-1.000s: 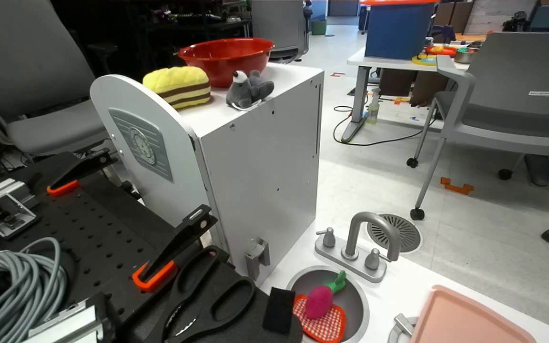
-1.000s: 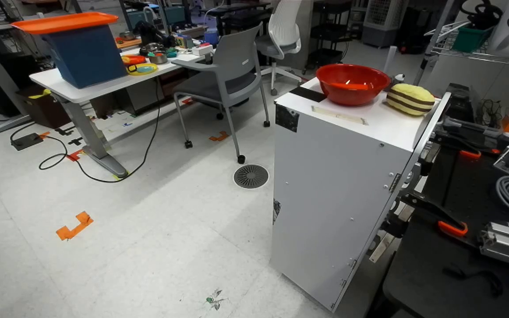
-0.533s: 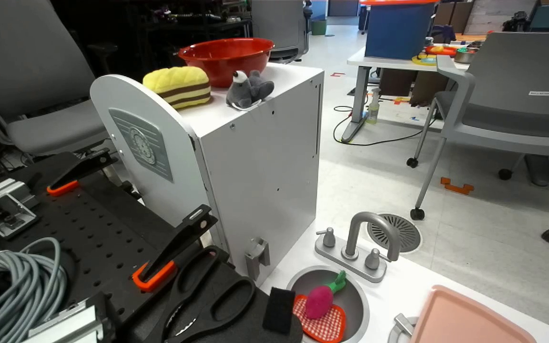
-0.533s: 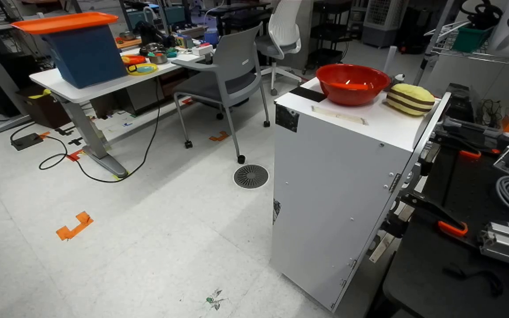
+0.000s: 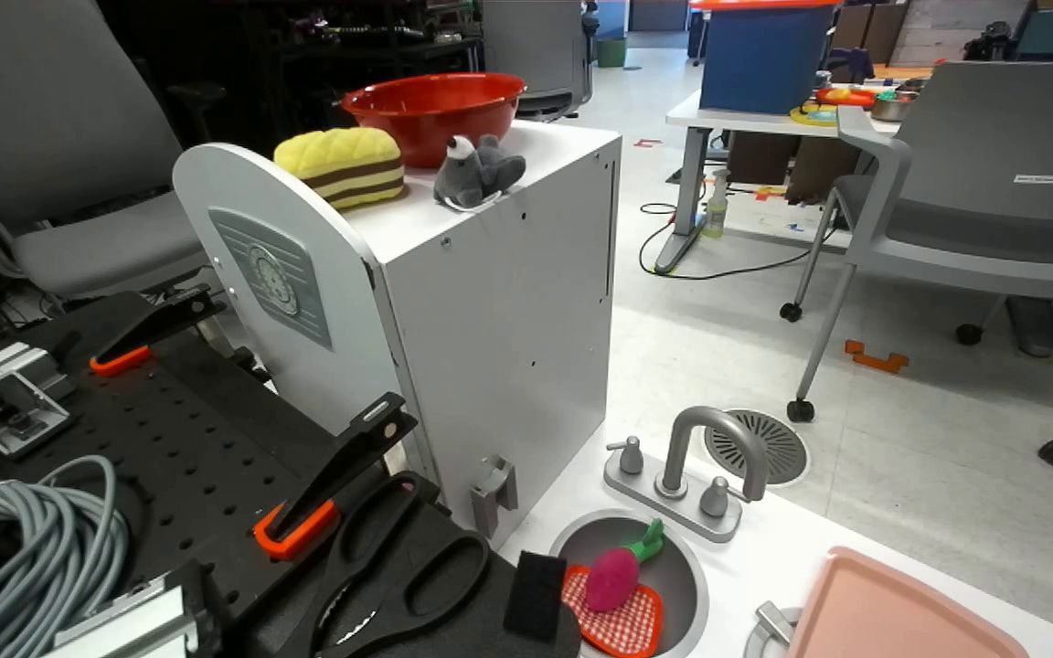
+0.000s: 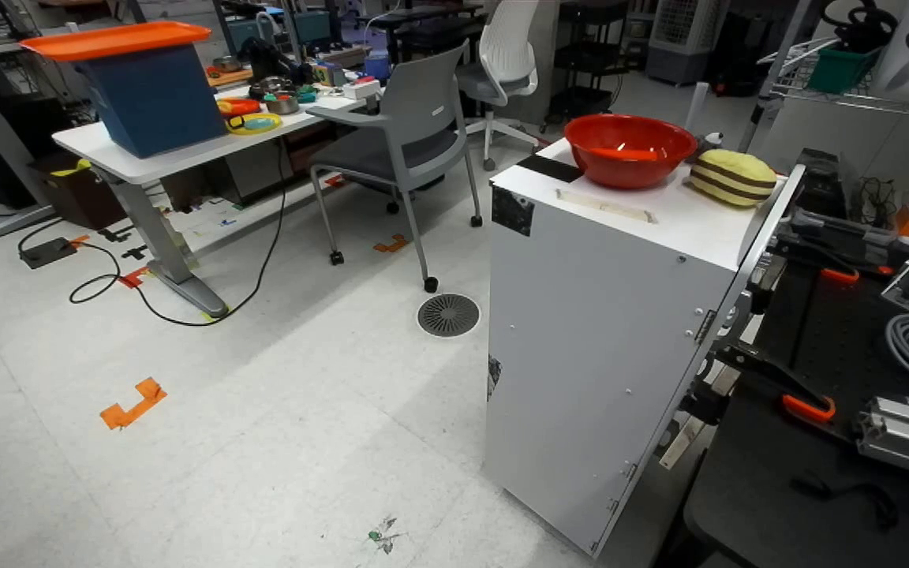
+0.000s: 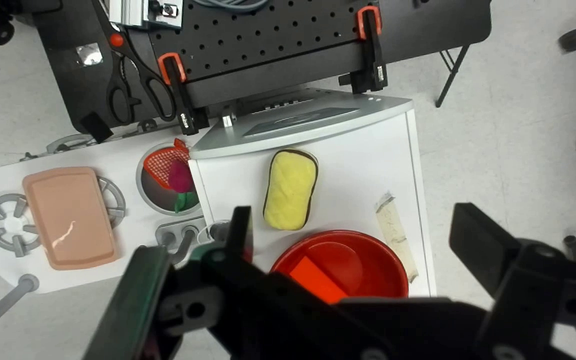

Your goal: Put the yellow object inside the red bowl

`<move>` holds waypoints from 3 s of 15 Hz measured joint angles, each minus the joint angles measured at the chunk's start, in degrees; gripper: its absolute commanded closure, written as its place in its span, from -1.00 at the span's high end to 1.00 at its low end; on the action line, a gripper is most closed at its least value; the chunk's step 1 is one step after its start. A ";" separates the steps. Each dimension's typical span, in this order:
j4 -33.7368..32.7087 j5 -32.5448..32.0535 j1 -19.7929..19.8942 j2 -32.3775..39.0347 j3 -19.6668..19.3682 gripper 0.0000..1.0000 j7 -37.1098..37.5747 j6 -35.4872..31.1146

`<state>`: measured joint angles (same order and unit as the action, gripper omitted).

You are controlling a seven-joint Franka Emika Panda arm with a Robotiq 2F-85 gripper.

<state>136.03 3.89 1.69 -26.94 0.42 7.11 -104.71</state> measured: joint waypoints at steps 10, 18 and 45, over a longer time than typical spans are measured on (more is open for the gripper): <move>1.13 -0.86 3.60 2.89 -1.86 1.00 2.05 0.00; -1.74 -4.91 4.25 13.91 -1.93 1.00 2.68 -1.92; -5.20 -11.84 -1.07 25.48 -0.40 1.00 -4.20 -11.38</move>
<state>130.82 -7.95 0.62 -1.46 0.02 2.91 -116.09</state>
